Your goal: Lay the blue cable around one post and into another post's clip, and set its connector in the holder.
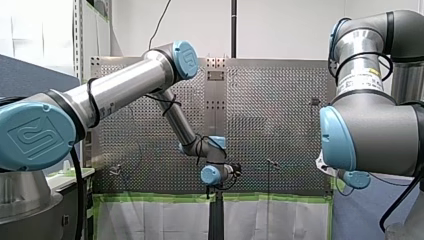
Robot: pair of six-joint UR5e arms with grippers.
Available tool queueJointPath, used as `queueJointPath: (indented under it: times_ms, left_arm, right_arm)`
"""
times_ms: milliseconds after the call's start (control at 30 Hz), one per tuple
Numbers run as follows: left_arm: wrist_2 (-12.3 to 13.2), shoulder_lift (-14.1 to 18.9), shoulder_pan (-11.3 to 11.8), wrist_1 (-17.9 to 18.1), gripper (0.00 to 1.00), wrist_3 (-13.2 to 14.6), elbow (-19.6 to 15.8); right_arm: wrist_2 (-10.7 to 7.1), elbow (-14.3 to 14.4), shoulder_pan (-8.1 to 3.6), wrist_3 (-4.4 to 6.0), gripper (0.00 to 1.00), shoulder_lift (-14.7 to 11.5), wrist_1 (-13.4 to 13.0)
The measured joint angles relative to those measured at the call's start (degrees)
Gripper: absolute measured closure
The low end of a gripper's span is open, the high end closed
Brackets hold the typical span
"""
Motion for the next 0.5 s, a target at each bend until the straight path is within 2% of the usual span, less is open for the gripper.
queueJointPath:
  times_ms: [500]
  left_arm:
    - [0.4,-0.9,0.5,-0.2,1.0,-0.5,1.2]
  right_arm:
    - [-0.01,-0.1,0.06,-0.08,1.0,0.2,-0.3]
